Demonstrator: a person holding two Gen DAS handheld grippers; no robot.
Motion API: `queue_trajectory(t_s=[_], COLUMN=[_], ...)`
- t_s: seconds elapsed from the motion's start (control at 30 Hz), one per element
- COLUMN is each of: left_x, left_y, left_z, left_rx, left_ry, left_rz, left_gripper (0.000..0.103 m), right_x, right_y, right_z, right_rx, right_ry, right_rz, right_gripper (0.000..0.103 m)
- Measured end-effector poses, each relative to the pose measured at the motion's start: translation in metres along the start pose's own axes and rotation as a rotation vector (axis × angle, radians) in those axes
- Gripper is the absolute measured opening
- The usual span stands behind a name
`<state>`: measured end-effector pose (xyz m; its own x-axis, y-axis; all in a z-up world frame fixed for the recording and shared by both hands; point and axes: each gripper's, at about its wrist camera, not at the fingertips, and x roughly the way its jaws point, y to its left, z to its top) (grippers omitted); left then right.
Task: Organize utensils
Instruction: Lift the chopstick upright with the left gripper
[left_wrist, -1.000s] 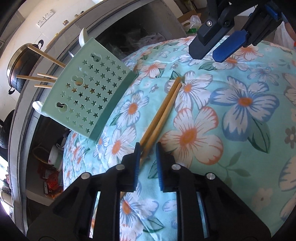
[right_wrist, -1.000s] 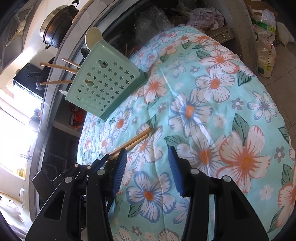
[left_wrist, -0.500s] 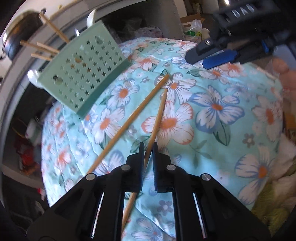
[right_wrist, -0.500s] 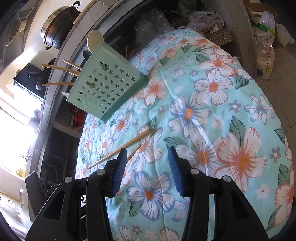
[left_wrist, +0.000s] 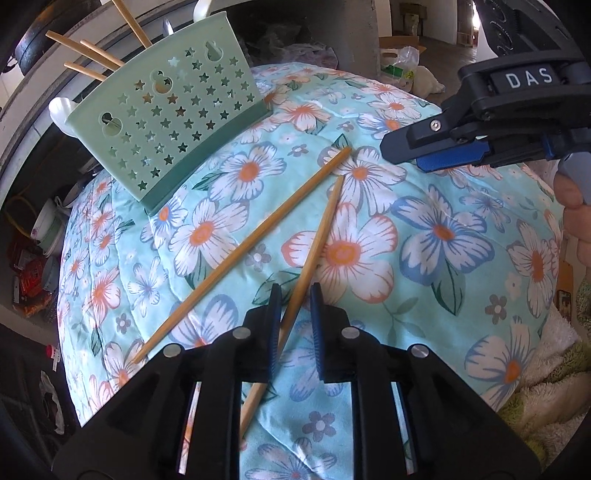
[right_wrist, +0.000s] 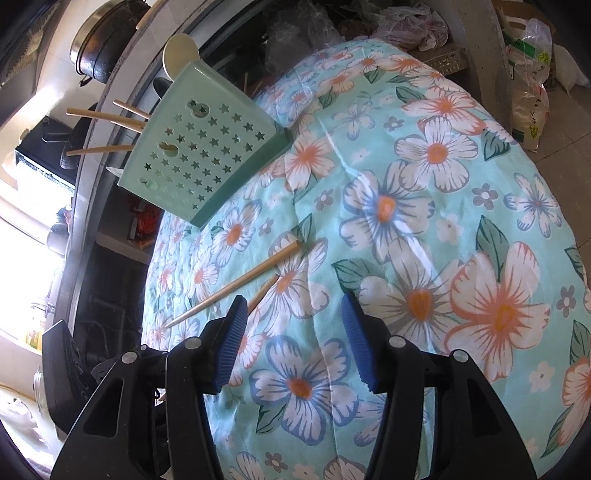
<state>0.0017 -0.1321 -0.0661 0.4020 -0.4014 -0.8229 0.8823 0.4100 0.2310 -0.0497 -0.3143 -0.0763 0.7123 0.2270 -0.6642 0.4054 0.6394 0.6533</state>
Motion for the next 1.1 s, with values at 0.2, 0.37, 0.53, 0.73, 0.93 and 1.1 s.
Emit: queue_trajectory(t_s=[0.2,0.37,0.53,0.73,0.93,1.1], left_x=[0.0,-0.005,-0.012,-0.016,0.01,0.037], left_y=[0.001,-0.001,-0.005,-0.007,-0.016,-0.018], left_z=[0.001,0.002,0.002,0.013,0.037,0.053], left_rx=[-0.005,0.0,0.009,0.012,0.055,0.081], left_ry=[-0.001,-0.009,-0.032,-0.104,-0.1,-0.06], left_rz=[0.01,0.023,0.035,-0.027,-0.067,-0.06], left_gripper=[0.017,0.022,0.026,0.028,0.028,0.024], right_x=[0.006,0.007,0.005,0.002,-0.009,-0.017], right_y=[-0.004,-0.008,-0.011,-0.018,-0.033,-0.042], right_z=[-0.001,-0.001,-0.002,-0.001,-0.002,0.0], right_rx=[0.019,0.044,0.056,0.099,0.144,0.165], right_ry=[0.021,0.027,0.03,0.026,-0.006,-0.029], right_rz=[-0.004,0.004,0.011,0.04,0.056,0.061], right_gripper=[0.055,0.055,0.055,0.055,0.055,0.055])
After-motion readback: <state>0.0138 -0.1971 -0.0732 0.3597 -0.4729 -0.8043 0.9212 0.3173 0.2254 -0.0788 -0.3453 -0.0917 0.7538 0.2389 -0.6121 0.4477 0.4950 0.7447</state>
